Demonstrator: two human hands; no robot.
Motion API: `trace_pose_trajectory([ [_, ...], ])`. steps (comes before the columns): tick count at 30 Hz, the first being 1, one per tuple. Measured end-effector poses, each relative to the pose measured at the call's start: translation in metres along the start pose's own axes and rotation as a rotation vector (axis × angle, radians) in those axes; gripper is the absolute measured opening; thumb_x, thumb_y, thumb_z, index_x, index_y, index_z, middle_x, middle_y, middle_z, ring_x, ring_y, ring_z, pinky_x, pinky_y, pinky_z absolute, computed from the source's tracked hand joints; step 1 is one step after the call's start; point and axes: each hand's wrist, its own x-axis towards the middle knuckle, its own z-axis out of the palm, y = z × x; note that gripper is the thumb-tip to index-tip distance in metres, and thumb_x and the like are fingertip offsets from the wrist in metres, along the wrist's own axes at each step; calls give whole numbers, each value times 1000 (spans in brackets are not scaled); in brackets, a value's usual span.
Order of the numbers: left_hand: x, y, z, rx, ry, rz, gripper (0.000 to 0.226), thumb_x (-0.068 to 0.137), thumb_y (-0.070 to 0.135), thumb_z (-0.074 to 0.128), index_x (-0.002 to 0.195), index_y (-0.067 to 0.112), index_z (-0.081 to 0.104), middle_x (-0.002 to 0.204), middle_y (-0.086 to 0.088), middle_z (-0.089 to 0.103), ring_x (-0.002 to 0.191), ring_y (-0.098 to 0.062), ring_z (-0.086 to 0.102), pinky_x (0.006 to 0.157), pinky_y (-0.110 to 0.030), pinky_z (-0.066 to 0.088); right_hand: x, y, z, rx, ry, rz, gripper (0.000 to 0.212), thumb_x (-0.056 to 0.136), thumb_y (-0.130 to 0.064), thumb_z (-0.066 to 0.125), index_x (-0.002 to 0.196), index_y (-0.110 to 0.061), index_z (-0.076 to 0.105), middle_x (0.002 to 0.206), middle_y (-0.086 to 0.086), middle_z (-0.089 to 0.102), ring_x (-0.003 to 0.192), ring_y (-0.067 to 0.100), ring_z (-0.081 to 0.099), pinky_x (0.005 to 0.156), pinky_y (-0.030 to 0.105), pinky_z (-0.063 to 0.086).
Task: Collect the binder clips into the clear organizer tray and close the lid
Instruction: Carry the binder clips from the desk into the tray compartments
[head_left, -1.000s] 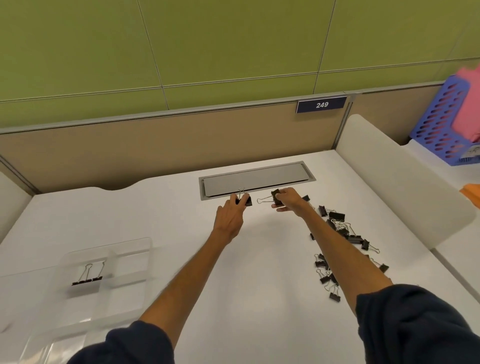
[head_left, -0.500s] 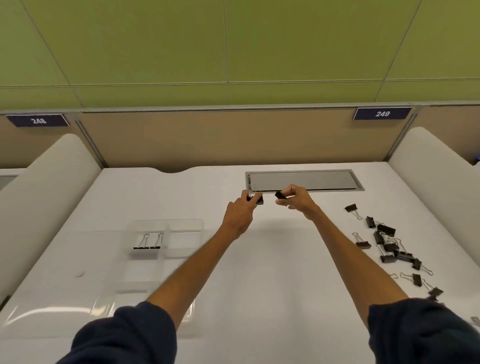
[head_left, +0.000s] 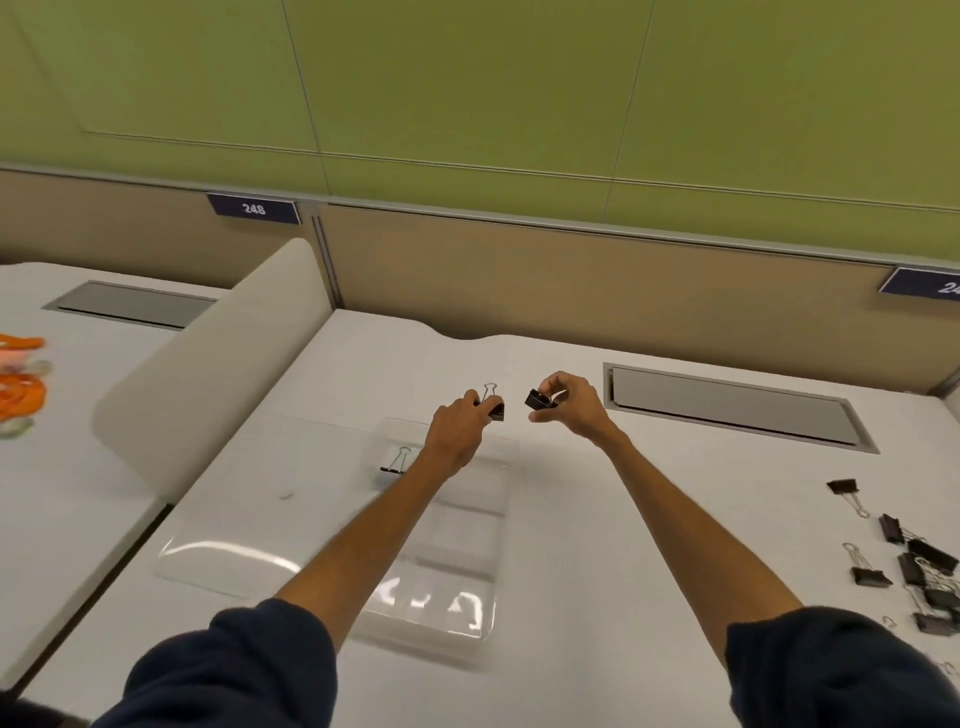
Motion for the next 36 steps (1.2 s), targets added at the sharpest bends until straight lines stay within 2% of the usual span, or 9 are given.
trace_pose_trajectory([
  [4,-19,-51,-3,17,-25,-53,30,101,16,40,128,27,46,108,-7,51,84,-26,55,69,-34,38,13,-19,50,-25,-97,-21,39,56,-8,92,83,-9,63,87,3,67,66,15,56,65,29,46],
  [8,-38,-102,-3,35,-81,-83,31,99,16,43,128,29,46,107,-5,53,88,-26,56,69,-32,35,22,-34,97,-58,-181,-54,37,57,-10,92,75,-18,61,82,-4,67,65,13,56,65,30,45],
  [13,-59,-139,-2,73,-134,-115,34,101,22,43,134,28,45,114,-5,55,102,-25,53,78,-37,40,22,-41,137,-90,-257,-65,38,56,-13,93,70,-26,60,85,-2,69,64,10,58,69,32,46],
  [16,-67,-149,0,68,-179,-87,34,101,23,44,134,28,46,118,-6,56,110,-26,50,83,-41,42,18,-41,154,-101,-293,-64,36,54,-15,94,72,-24,64,85,-1,71,62,9,60,67,29,46],
  [22,-74,-151,4,87,-233,-18,36,100,24,44,136,30,45,121,-6,58,112,-27,48,84,-39,40,11,-39,169,-152,-333,-62,35,53,-17,95,72,-24,66,81,-4,70,64,6,59,67,29,48],
  [29,-76,-148,10,160,-286,-48,33,101,27,43,134,31,47,122,-3,61,122,-25,39,88,-41,37,-1,-34,175,-168,-331,-77,30,55,-18,93,71,-21,67,80,0,72,61,10,58,64,33,48],
  [32,-76,-151,10,148,-292,-57,35,101,26,44,135,32,47,122,-2,61,124,-23,38,88,-40,35,-3,-29,178,-194,-301,-73,31,55,-19,92,70,-24,66,80,-3,72,59,6,56,63,30,46],
  [36,-76,-155,10,101,-284,-65,36,100,25,45,135,34,47,123,-4,60,125,-21,39,88,-38,35,-1,-25,180,-241,-295,-51,31,56,-26,91,73,-27,66,82,-9,71,63,10,58,65,31,45],
])
